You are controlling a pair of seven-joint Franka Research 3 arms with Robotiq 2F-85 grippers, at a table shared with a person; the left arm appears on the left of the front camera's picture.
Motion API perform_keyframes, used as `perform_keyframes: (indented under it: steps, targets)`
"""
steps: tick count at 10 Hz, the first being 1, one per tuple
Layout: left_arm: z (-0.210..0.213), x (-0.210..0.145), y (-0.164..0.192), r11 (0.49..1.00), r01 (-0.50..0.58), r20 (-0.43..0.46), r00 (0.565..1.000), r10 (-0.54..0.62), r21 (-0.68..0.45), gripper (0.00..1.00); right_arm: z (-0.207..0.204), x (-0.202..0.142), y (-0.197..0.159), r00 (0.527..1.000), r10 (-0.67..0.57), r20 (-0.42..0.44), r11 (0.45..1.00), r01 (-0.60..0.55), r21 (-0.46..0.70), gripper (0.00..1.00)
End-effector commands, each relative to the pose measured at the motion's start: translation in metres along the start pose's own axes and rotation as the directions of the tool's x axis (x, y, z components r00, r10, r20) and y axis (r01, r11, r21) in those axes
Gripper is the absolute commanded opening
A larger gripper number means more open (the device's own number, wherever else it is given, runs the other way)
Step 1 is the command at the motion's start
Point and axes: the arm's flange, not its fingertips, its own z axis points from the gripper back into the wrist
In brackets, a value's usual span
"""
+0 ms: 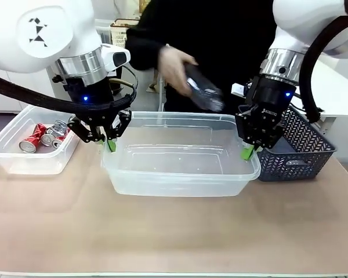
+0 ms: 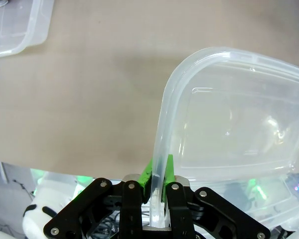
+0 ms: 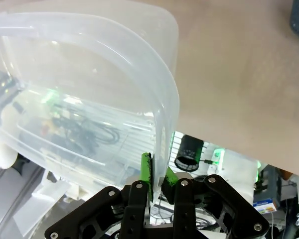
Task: Sort the waste into each basket.
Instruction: Offer the picked Organizing box to the human.
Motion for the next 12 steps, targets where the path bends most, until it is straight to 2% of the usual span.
perform_keyframes:
  steps: [1,12]
  targets:
    - [-0.0018,0.0007,0.0023,1.0,-0.018,0.005,1.0,0.018,0.0,0.0,0.0055,-0.0003,0.0028,1.0,0.018,-0.005,1.0,-0.018,-0.002,0.0]
    - [-0.0018,0.0007,0.0023,1.0,-0.018,0.005,1.0,0.018,0.0,0.0,0.0055,-0.0003,0.0028,1.0,0.018,-0.005,1.0,-0.018,-0.002,0.0]
